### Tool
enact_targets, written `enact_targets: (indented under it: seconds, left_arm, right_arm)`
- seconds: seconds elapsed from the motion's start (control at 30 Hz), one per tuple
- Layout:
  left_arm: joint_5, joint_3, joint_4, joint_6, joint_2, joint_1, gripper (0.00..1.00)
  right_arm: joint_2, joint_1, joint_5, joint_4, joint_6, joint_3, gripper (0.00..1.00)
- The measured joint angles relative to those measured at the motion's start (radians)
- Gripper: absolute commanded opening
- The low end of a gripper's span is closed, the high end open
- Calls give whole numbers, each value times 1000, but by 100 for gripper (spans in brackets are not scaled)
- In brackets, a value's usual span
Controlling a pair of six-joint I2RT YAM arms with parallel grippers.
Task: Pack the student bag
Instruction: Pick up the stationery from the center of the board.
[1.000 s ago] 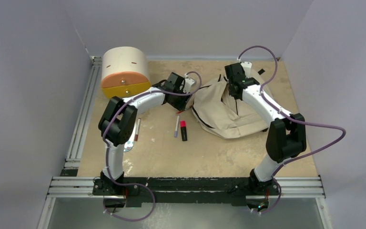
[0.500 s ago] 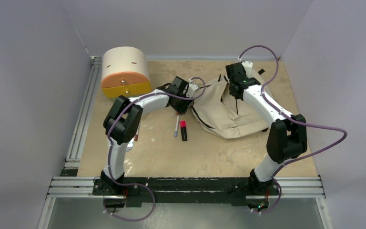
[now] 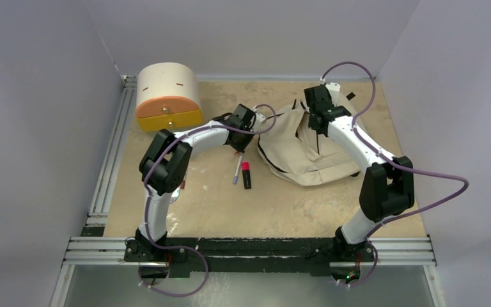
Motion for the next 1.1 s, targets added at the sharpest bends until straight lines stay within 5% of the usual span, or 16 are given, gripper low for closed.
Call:
enact_targets:
  seconds: [0.33, 0.6, 0.9, 1.1]
  left_arm:
    - [-18, -58, -93, -138, -231, 2, 0]
    - [250, -60, 76, -336, -414, 2, 0]
    - [646, -31, 345, -663, -191, 2, 0]
    - [726, 40, 378, -787, -28, 1, 0]
  right_arm:
    - [-52, -1, -30, 14, 7, -28, 0]
    - [-81, -1, -72, 37, 13, -47, 0]
    - [-86, -1, -98, 45, 19, -47, 0]
    - [-92, -1, -116, 47, 27, -47, 0]
